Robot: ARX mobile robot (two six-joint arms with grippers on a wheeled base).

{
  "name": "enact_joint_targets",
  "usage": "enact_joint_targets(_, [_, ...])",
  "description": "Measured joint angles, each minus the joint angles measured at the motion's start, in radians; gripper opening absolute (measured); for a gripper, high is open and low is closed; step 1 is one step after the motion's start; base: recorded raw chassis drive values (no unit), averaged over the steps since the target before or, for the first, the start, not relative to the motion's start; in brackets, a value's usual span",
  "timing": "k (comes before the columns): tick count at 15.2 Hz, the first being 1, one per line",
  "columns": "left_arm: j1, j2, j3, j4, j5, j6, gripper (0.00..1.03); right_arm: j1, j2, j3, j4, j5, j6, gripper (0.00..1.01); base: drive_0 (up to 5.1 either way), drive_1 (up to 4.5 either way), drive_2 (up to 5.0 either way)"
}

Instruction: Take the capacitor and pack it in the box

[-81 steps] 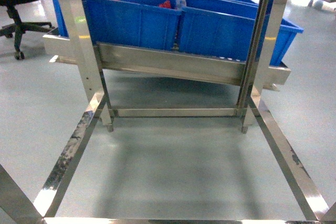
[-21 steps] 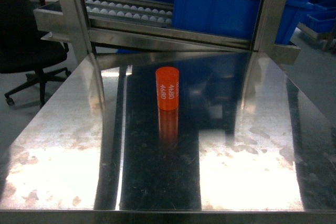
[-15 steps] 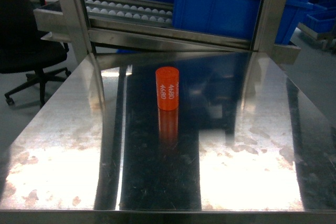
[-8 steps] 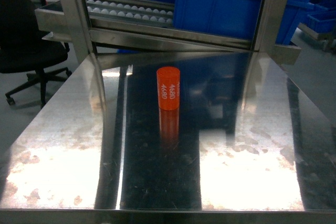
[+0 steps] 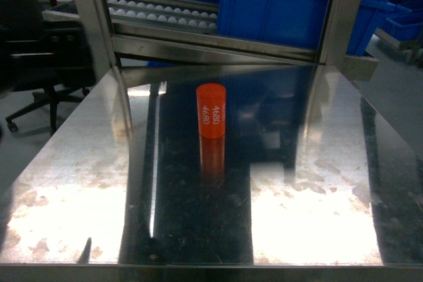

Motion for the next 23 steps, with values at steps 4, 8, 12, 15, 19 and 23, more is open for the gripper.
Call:
enact_joint_targets(4, [-0.061,0.159,0.197,-0.057,0.126,-0.002,0.98,0.0,0.0,0.0,0.0,0.0,0.0,0.98,0.0,0.0,0.0])
enact_joint_targets(8, [-0.091,0.262,0.311,-0.147,0.272,0.038,0.98,0.0,0.0,0.0,0.0,0.0,0.0,0.98,0.0,0.0,0.0])
enact_joint_targets(12, [-0.14,0.325,0.382,-0.182,0.354,0.061,0.98,0.0,0.0,0.0,0.0,0.0,0.0,0.98,0.0,0.0,0.0])
enact_joint_targets(15, [-0.14,0.382,0.405,-0.19,0.37,0.054,0.98,0.0,0.0,0.0,0.0,0.0,0.0,0.98,0.0,0.0,0.0])
enact_joint_targets(19, [-0.106,0.661,0.642,-0.235,0.44,-0.011,0.98,0.0,0.0,0.0,0.0,0.0,0.0,0.98,0.0,0.0,0.0])
enact_joint_targets(23, [-0.1,0.689,0.709,-0.282,0.521,-0.013,0.98,0.0,0.0,0.0,0.0,0.0,0.0,0.98,0.0,0.0,0.0])
